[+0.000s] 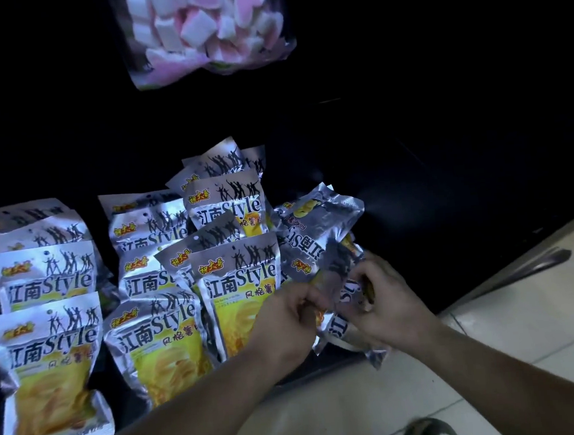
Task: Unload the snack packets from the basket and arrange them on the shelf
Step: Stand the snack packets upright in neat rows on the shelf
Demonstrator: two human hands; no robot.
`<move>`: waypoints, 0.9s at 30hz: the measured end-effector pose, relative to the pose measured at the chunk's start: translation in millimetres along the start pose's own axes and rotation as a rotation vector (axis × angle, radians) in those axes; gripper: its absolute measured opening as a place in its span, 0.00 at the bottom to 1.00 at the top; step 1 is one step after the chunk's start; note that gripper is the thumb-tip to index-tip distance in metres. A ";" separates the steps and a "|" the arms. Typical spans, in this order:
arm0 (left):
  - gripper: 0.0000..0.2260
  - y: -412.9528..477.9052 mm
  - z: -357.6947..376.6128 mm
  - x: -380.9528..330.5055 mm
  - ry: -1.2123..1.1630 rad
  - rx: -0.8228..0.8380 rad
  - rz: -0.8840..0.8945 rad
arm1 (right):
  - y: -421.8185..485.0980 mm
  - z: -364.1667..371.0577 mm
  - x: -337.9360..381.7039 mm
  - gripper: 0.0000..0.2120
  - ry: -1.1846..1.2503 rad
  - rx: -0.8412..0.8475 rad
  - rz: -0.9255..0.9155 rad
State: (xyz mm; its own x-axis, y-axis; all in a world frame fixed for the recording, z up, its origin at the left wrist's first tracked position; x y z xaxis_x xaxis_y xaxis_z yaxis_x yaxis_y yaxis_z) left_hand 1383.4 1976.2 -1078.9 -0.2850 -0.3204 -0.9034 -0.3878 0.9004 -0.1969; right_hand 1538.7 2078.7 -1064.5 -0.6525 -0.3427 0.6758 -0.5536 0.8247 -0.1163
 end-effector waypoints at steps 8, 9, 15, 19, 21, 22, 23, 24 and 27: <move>0.12 -7.1 -46.6 -10.0 -0.330 -0.262 -0.202 | 15.5 -8.8 32.1 0.14 0.237 -0.003 0.136; 0.14 -11.5 -49.7 -6.0 -0.402 -0.294 -0.229 | 15.8 -8.4 31.9 0.14 0.277 -0.013 0.159; 0.22 -33.1 -55.5 -29.5 -0.494 -0.014 -0.232 | 15.8 -17.1 44.4 0.14 0.491 -0.088 0.250; 0.12 -29.6 -84.9 -71.5 -0.228 0.008 -0.060 | 14.9 -22.1 70.9 0.13 0.592 -0.091 0.251; 0.15 -24.2 -102.4 -86.1 -0.043 -0.018 -0.039 | 16.2 -20.2 83.8 0.12 0.657 -0.029 0.264; 0.16 -21.4 -109.9 -91.4 0.030 -0.029 -0.042 | 17.6 -19.1 87.2 0.11 0.676 0.012 0.281; 0.17 -18.7 -116.7 -94.3 0.076 -0.031 -0.063 | 20.2 -18.2 87.0 0.11 0.670 0.043 0.302; 0.17 -15.2 -122.5 -93.6 0.101 -0.028 -0.104 | 23.3 -17.6 82.6 0.10 0.629 0.057 0.333; 0.18 -8.8 -132.4 -78.7 0.116 -0.036 -0.212 | 38.1 -18.2 53.4 0.05 0.346 0.045 0.344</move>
State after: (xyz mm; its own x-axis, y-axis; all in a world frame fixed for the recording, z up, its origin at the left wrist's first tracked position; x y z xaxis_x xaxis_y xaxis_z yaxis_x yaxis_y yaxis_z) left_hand 1293.2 1954.5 -955.7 -0.2920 -0.5346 -0.7930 -0.4803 0.7990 -0.3619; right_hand 1492.2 2099.9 -1019.6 -0.5959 0.1222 0.7937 -0.3623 0.8411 -0.4015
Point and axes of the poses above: each hand's wrist, its own y-axis towards the middle knuckle, its own z-axis out of the palm, x = y × z, the point moved 4 cm from there along y, towards the middle knuckle
